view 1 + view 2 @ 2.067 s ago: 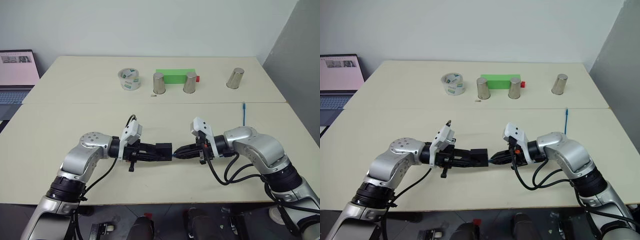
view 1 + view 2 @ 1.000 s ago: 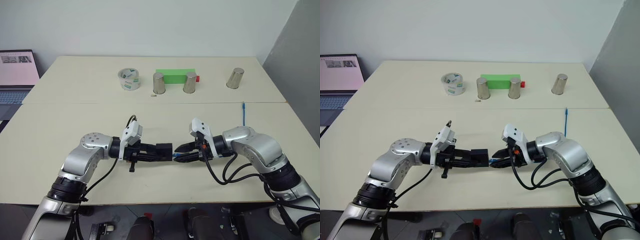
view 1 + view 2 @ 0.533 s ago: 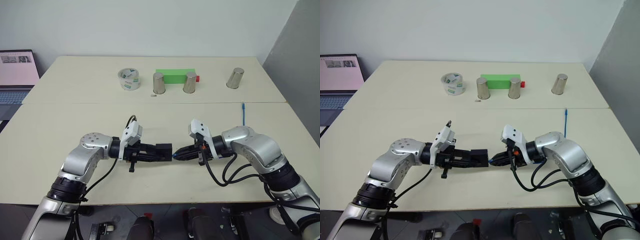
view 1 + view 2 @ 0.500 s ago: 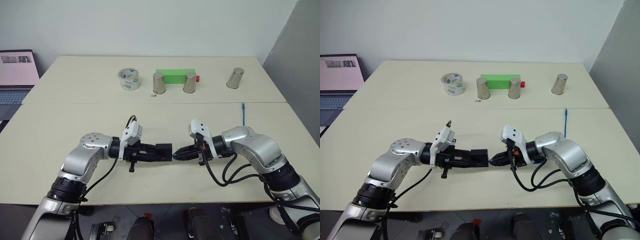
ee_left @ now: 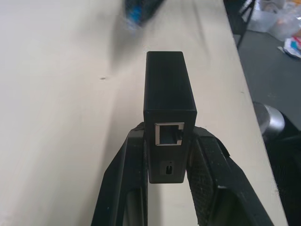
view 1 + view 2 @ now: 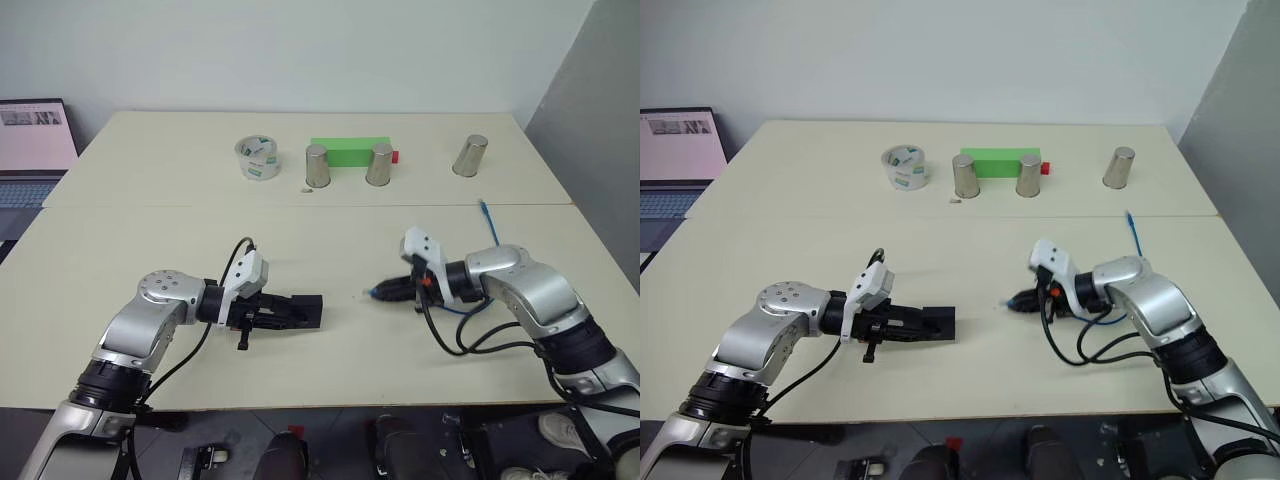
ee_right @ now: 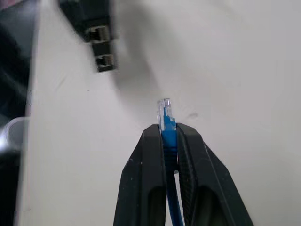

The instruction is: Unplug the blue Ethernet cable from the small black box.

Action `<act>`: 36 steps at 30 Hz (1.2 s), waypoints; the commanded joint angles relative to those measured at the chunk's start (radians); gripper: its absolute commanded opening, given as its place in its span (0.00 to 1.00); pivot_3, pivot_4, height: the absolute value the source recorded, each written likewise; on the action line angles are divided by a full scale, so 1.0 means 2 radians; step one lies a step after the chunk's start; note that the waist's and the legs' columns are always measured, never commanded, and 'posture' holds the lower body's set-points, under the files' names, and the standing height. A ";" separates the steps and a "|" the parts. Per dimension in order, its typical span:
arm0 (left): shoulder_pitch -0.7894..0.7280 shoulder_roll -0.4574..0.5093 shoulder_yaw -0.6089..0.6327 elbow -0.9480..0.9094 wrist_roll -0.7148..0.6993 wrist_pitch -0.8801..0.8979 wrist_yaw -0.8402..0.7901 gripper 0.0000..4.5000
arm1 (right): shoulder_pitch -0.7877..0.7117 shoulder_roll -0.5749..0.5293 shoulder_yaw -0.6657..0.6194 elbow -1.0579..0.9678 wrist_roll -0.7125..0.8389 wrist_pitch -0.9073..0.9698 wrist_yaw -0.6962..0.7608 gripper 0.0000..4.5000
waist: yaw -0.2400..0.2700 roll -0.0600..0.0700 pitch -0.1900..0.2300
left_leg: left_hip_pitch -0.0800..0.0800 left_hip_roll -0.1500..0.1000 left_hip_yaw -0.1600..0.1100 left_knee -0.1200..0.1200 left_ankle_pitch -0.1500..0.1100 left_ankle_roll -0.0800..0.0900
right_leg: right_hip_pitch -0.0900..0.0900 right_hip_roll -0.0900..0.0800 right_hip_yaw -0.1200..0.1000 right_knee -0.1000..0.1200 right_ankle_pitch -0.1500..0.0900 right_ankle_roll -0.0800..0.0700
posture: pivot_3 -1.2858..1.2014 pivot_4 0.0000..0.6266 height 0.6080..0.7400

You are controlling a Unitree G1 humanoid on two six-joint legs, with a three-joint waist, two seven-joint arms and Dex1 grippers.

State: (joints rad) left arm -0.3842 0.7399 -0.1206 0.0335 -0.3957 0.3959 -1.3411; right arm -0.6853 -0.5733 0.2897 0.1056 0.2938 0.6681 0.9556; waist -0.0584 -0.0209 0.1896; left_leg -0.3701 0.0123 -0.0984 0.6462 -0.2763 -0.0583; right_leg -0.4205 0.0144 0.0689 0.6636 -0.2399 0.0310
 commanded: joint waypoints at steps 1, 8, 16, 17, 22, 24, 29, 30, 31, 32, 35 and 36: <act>0.010 -0.012 0.026 -0.025 -0.012 0.007 0.036 0.18 | -0.054 0.042 -0.057 0.158 -0.063 -0.114 -0.148 0.01 | 0.000 0.000 0.000 | 0.000 0.000 0.000 0.000 0.000 0.000 | 0.000 0.000 0.000 0.000 0.000 0.000 | 0.52 0.24 1.00; 0.018 -0.048 0.051 -0.022 0.008 0.010 0.137 0.18 | -0.078 0.065 -0.083 0.248 -0.083 -0.185 -0.172 0.36 | 0.001 0.000 0.000 | -0.002 0.000 0.000 0.000 0.000 0.000 | -0.001 0.000 0.000 0.000 0.001 -0.003 | 0.52 0.24 1.00; -0.003 -0.091 0.091 0.043 0.072 -0.069 0.289 0.18 | -0.026 0.023 -0.084 0.058 -0.019 -0.119 -0.034 0.81 | 0.002 0.000 0.000 | -0.002 0.000 -0.001 0.000 0.000 0.000 | -0.002 0.000 -0.001 0.000 0.001 -0.003 | 0.52 0.24 1.00; -0.014 -0.098 0.100 0.069 0.091 -0.089 0.328 0.18 | -0.013 0.015 -0.084 0.006 0.009 -0.099 -0.006 0.88 | 0.003 0.000 0.000 | -0.002 0.000 -0.001 0.000 0.000 0.000 | -0.001 0.000 -0.001 0.000 0.001 -0.003 | 0.52 0.24 1.00; -0.075 -0.128 0.142 0.223 0.125 -0.194 0.455 0.18 | 0.008 0.025 -0.081 -0.124 0.062 -0.027 -0.008 0.90 | 0.004 0.000 0.000 | -0.002 0.000 -0.003 0.000 0.000 0.000 | -0.001 0.000 -0.002 0.000 0.002 -0.003 | 0.52 0.24 1.00; -0.091 -0.135 0.143 0.266 0.132 -0.219 0.470 0.18 | 0.011 0.032 -0.077 -0.139 0.066 -0.016 -0.014 0.90 | 0.005 0.000 0.000 | -0.001 0.000 -0.003 0.000 0.000 0.000 | 0.000 -0.001 -0.002 0.000 0.002 -0.003 | 0.52 0.24 1.00; -0.131 -0.153 0.149 0.375 0.144 -0.291 0.506 0.18 | 0.019 0.039 -0.069 -0.148 0.066 -0.006 -0.016 0.90 | 0.012 0.000 0.000 | -0.002 -0.001 -0.003 0.001 0.000 0.000 | 0.000 -0.001 -0.002 0.000 0.002 -0.002 | 0.52 0.24 1.00; -0.139 -0.157 0.153 0.400 0.141 -0.297 0.512 0.18 | 0.021 0.040 -0.065 -0.149 0.064 -0.006 -0.015 0.90 | 0.013 0.000 0.000 | -0.002 -0.001 -0.003 0.001 0.000 0.000 | 0.000 -0.001 -0.002 0.000 0.002 -0.002 | 0.52 0.24 1.00; -0.145 -0.160 0.154 0.421 0.142 -0.306 0.516 0.18 | 0.022 0.040 -0.063 -0.150 0.063 -0.006 -0.015 0.90 | 0.013 0.000 0.000 | -0.002 -0.001 -0.003 0.001 0.000 0.000 | 0.000 -0.001 -0.003 0.000 0.002 -0.002 | 0.52 0.24 1.00; -0.150 -0.161 0.155 0.437 0.142 -0.314 0.516 0.18 | 0.023 0.040 -0.062 -0.151 0.062 -0.006 -0.016 0.90 | 0.013 0.000 0.000 | -0.002 -0.001 -0.003 0.001 0.000 0.000 | 0.000 -0.001 -0.003 0.000 0.002 -0.002 | 0.52 0.24 1.00; -0.153 -0.167 0.164 0.461 0.130 -0.328 0.510 0.36 | 0.026 0.039 -0.059 -0.156 0.064 -0.005 -0.018 0.90 | 0.013 0.000 0.000 | -0.002 -0.001 -0.003 0.001 0.000 0.000 | 0.000 -0.001 -0.003 0.000 0.002 -0.002 | 0.52 0.24 1.00; -0.151 -0.167 0.168 0.463 0.125 -0.327 0.505 0.41 | 0.027 0.039 -0.058 -0.158 0.063 -0.004 -0.018 0.90 | 0.013 0.000 0.000 | -0.002 -0.001 -0.003 0.001 0.000 0.000 | 0.000 -0.001 -0.003 0.000 0.002 -0.002 | 0.52 0.24 1.00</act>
State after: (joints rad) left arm -0.6792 0.4054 0.1902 0.9553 -0.1186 -0.2305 -0.3197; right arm -0.6333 -0.4926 0.1821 -0.1666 0.4143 0.6644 0.9214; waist -0.0322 -0.0209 0.1892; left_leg -0.3750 0.0105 -0.1049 0.6479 -0.2761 -0.0586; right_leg -0.4214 0.0121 0.0627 0.6637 -0.2358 0.0270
